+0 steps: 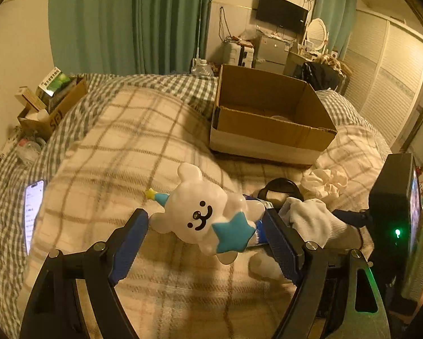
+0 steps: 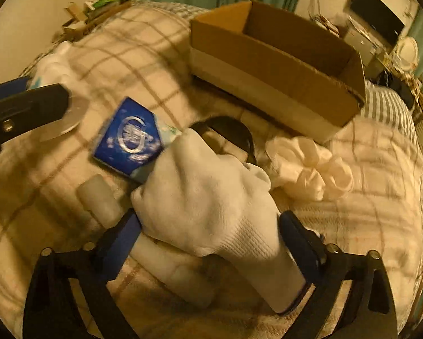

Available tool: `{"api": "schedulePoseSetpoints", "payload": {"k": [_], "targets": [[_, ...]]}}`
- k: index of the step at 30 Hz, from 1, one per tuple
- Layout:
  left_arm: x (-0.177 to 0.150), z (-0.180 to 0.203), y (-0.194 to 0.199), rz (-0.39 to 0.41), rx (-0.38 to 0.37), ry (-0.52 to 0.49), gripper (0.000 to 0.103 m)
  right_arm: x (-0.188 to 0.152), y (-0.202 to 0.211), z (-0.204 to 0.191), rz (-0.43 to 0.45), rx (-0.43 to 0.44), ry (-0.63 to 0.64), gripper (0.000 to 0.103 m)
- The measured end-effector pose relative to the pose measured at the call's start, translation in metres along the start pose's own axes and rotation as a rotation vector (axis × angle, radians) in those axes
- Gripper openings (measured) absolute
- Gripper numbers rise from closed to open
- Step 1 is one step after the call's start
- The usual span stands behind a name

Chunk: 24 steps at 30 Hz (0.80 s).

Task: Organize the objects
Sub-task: 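Grasp the white bear toy with the left tool while the right tool grasps the white sock, then carry the bear toy and sock into the box and open both tools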

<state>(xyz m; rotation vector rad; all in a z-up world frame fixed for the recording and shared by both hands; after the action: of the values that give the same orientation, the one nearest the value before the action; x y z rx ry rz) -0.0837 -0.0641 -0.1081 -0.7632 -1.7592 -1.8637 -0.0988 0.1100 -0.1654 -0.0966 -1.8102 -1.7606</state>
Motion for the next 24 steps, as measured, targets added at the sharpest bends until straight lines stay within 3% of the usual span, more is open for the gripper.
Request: {"api": "schedulePoseSetpoints", "payload": {"k": [7,11,20,24], "targets": [[-0.005,0.004,0.005,-0.004,-0.026,0.002,0.084,-0.005,0.022,0.006,0.076,0.026,-0.041,0.052],[-0.003,0.007,0.013,0.001,-0.045,0.000,0.084,-0.003,0.046,0.010,0.132,0.013,-0.052,0.040],[0.029,0.018,0.037,0.028,-0.094,-0.035,0.084,0.021,0.114,0.025,0.233,-0.007,-0.034,0.034],[0.068,0.031,0.048,0.107,-0.024,-0.108,0.084,0.049,0.145,0.037,0.295,-0.026,-0.029,0.034]]}}
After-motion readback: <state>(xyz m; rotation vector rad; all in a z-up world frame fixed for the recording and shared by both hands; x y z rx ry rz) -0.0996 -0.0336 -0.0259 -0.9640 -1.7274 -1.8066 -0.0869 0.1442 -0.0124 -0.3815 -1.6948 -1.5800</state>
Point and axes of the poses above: each gripper's, at about its wrist camera, not at the fingertips, and y roughly against the way its jaws point, z to its right, x to its top, the point moved 4 cm from there along -y, roughly the way its jaws point, and after that the axes turned 5 degrees about -y, right-handed, at the moved point
